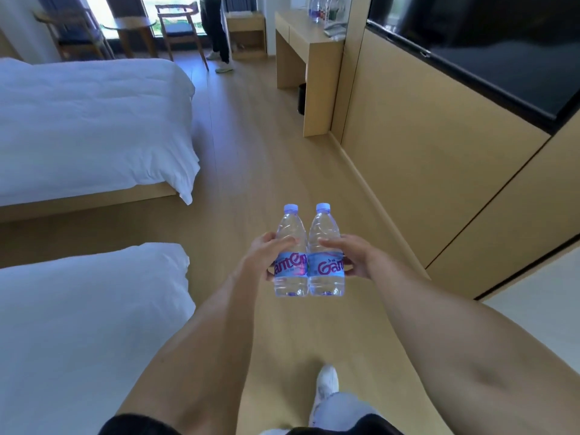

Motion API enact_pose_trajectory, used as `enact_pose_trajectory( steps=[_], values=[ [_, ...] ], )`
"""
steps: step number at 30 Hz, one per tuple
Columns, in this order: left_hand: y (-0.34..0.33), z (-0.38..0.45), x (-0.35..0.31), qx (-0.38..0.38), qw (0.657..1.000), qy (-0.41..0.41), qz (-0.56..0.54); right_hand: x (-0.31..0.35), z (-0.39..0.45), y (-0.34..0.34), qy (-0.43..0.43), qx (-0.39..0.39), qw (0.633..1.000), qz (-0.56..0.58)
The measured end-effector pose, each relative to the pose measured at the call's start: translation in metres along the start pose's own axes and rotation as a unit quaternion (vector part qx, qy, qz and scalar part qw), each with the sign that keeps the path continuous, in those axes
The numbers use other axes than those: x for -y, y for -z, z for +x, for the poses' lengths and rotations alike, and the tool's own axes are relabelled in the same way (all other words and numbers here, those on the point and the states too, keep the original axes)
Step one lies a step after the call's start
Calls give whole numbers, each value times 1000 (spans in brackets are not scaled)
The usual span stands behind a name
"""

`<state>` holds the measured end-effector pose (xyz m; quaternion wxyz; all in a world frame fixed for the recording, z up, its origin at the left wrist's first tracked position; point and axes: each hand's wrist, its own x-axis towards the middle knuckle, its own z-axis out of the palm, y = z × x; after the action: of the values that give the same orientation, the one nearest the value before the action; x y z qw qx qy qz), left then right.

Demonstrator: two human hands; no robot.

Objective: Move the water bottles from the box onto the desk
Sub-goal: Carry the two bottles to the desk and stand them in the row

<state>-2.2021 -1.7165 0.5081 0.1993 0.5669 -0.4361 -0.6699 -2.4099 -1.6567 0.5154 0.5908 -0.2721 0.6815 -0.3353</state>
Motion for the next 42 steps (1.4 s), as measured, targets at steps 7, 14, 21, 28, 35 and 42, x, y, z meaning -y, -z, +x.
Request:
enact_pose_trajectory(
  steps=[7,14,21,28,35,42],
  values=[
    [14,112,-71,-27,1000,-8,-1,77,120,10,4,27,1000,-11],
    [25,230,-169,-46,998,-28,-27,188,255,38,10,70,997,-35],
    [40,325,-259,-58,997,-35,-36,283,356,53,23,89,995,-48],
    [70,436,-328,-47,997,-48,-45,360,461,54,20,80,995,-51],
    [121,569,-405,-18,998,-46,-33,451,575,40,12,43,997,-57],
    [183,689,-502,5,999,-48,-25,561,683,15,12,15,999,-49]
  ],
)
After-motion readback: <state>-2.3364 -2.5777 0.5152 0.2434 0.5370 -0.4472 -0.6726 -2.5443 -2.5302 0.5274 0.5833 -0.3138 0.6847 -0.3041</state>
